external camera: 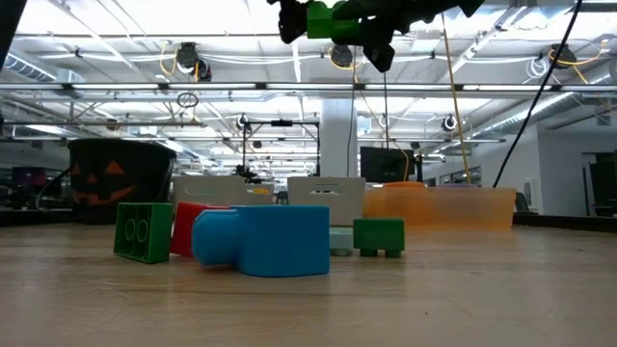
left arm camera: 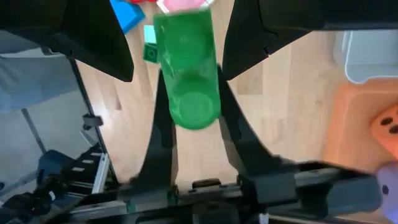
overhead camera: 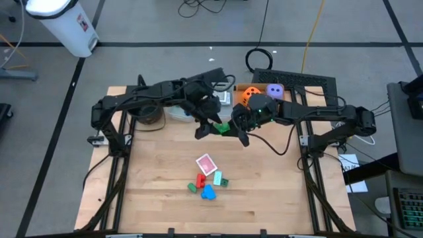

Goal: Pick & Place Toys
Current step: Put the green game piece into the left gray bin

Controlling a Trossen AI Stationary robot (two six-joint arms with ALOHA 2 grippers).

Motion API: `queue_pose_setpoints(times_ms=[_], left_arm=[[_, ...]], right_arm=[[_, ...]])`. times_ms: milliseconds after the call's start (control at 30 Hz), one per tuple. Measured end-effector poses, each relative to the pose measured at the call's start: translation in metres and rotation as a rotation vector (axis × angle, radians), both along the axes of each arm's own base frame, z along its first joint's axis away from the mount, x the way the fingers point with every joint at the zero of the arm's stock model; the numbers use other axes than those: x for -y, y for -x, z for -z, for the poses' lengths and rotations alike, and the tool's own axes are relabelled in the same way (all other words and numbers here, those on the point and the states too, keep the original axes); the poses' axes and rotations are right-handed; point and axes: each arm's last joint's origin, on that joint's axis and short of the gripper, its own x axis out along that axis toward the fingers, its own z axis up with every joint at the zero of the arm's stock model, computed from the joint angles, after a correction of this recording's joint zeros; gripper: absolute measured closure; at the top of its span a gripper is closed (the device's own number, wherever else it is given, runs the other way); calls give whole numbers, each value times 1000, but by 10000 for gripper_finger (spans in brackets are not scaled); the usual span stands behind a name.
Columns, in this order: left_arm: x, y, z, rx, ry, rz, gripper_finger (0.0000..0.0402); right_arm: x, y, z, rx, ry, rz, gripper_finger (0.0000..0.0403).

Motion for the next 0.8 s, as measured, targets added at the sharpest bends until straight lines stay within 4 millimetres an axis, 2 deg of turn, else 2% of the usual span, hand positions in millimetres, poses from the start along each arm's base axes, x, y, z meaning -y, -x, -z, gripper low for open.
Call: queue_pose_setpoints(times_ms=[300, 800], left_arm=[[8, -4, 7, -31, -24, 20, 147], [-6, -1, 10, -90, -11, -95, 147]], right_arm=[[0, -2, -3, 38, -16, 2, 288], [0, -2, -6, 60, -17, -1, 288]])
